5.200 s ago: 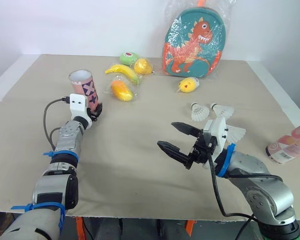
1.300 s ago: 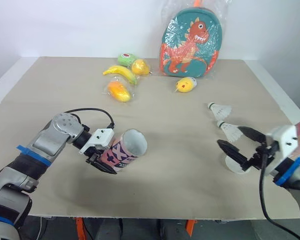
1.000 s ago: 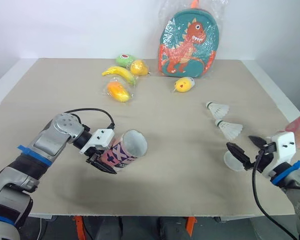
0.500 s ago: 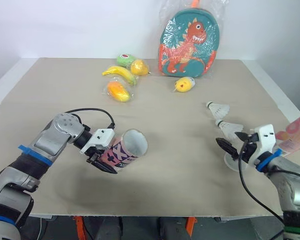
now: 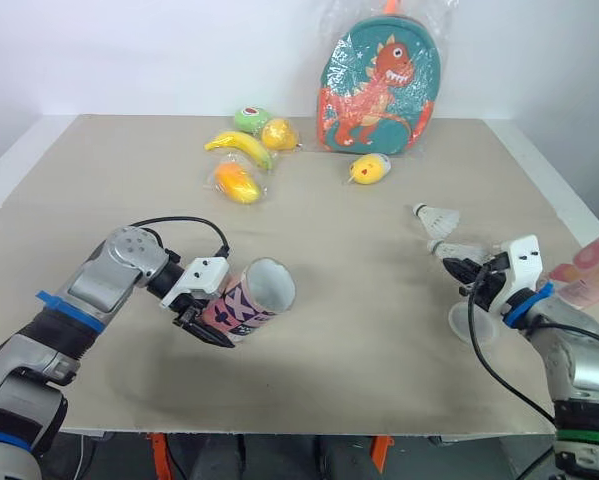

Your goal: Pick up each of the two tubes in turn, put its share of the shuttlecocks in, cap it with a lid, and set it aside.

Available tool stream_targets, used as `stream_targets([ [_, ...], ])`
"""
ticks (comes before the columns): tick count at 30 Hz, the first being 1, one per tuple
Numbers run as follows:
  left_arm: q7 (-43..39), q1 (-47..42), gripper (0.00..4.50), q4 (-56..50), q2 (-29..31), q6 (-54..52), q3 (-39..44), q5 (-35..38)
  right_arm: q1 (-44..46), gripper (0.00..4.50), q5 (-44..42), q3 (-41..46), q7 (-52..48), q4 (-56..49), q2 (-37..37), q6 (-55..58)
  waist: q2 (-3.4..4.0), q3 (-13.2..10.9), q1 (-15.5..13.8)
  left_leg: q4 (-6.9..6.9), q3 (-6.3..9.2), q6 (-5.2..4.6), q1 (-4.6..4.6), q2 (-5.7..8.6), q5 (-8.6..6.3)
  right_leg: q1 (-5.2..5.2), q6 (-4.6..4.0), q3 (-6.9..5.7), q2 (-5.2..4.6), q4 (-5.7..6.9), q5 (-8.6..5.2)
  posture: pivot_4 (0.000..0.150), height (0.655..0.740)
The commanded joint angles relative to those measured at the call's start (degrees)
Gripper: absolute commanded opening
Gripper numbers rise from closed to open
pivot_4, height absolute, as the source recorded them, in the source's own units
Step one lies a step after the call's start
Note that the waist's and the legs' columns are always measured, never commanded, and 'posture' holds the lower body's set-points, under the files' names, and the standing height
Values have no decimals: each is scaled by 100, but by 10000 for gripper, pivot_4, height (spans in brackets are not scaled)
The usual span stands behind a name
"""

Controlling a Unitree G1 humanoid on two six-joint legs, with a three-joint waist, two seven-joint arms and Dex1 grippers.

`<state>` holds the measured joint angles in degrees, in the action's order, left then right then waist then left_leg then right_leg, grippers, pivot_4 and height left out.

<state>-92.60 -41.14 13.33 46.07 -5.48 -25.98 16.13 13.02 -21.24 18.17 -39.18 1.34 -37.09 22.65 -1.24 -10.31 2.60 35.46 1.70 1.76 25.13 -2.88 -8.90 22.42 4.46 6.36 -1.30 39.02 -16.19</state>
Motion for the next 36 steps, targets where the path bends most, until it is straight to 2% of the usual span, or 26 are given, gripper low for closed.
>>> stream_targets([
  [1,10,7,28347,-47,-34,-13,103,-66,-21,263,-228,162,-103,-787,-219,88,0,0,-3,1,0,0,1,0,0,0,1,0,0,0,0,1500,7347],
  [8,10,-39,28347,18,-107,16,91,-82,19,263,-995,-258,-825,-2994,-746,471,9,-4,-5,-1,1,0,1,0,0,1,2,0,0,0,-4,1500,7347],
  [12,10,-80,28347,65,-139,14,69,-101,516,263,-1387,-893,-1193,-3805,-967,681,8,-4,-8,1,5,0,1,-2,0,-2,-3,-4,-1,-1,-6,1500,7347],
  [19,10,-151,28347,167,-213,32,73,-137,1753,263,-996,-2145,-1787,-3651,-1129,660,7,-5,-38,8,0,0,5,-1,0,0,-23,-2,-6,-5,-13,1500,7347],
  [28,10,-117,28347,127,-197,-2,124,-135,2510,263,-493,-3069,-2379,-3089,-857,427,6,-4,-60,0,3,0,9,-2,0,7,-17,-7,-4,-3,-13,1500,7347],
  [29,10,-118,28347,131,-196,-3,126,-137,2555,6744,-488,-3138,-2482,-3052,-858,455,6,-4,-60,-1,3,0,9,-2,0,8,-11,-7,-3,-3,-9,1500,7347],
  [31,10,-113,28347,132,-192,-6,135,-141,2618,15036,-446,-3183,-2553,-3026,-835,457,6,-5,-65,0,4,0,10,-2,0,8,-10,-8,-3,-3,-9,1500,7347],
  [35,10,-88,28347,113,-179,-9,153,-145,2568,33483,-1096,-2605,-2593,-3221,-692,524,6,-5,-65,-1,6,0,11,-3,0,8,-10,-10,-2,-3,-8,1500,7347],
  [36,10,-81,28347,106,-177,-11,156,-146,2545,33483,-1187,-2481,-2562,-3262,-705,551,6,-5,-66,0,7,0,11,-4,0,8,-9,-11,-2,-3,-7,1500,7347],
])
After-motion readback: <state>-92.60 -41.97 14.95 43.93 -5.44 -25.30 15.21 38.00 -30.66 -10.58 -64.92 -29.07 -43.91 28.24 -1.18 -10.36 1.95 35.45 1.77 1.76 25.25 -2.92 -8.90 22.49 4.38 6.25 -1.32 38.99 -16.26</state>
